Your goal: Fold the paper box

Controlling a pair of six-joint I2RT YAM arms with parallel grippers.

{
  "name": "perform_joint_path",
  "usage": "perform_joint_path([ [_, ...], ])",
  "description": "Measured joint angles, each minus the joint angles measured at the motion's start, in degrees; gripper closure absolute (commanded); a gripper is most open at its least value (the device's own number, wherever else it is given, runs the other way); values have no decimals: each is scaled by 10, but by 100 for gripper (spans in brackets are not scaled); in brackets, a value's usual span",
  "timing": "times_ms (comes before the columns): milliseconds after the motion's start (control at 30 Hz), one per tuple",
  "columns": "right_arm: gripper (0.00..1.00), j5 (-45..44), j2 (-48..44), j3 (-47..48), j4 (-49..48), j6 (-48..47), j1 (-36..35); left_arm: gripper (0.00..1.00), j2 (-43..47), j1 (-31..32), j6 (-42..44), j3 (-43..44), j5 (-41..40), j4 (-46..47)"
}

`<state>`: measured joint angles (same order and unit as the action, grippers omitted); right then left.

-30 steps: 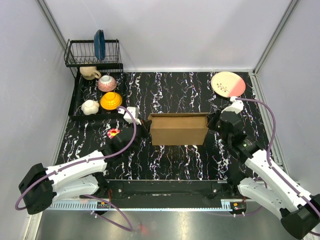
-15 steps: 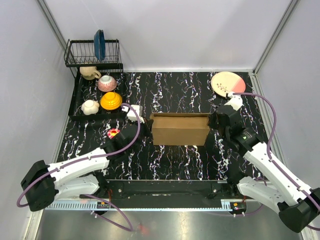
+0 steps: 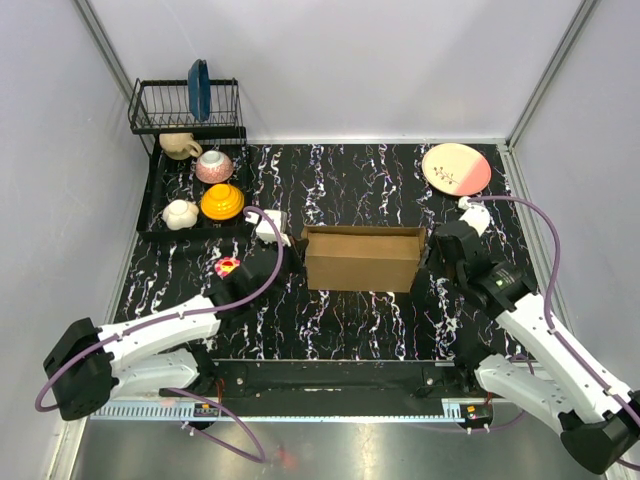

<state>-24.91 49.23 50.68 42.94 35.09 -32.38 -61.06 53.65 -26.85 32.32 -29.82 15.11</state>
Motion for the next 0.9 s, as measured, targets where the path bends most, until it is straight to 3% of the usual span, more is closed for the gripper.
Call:
perform_joint_path([
  [133, 51, 3, -28, 1, 1, -1, 0, 100, -5, 0, -1, 0, -4, 5],
  [167, 57, 4, -46, 0, -1, -1, 0, 100, -5, 0, -1, 1, -5, 6],
  [200, 76, 2, -66, 0, -2, 0, 0, 100, -6, 0, -2, 0, -6, 7],
  [300, 100, -26, -102, 5, 5, 14, 0, 100, -6, 2, -2, 0, -10, 6],
  [500, 100, -85, -44, -10, 22, 89, 2, 100, 3, 3, -4, 1, -21, -1],
  [667, 100, -64, -25, -121, -14, 169, 16, 100, 15, 4, -7, -2, -33, -13],
  [900, 100, -10, -70, -285, -152, 256, 29, 100, 28, 5, -4, -9, -54, -21],
])
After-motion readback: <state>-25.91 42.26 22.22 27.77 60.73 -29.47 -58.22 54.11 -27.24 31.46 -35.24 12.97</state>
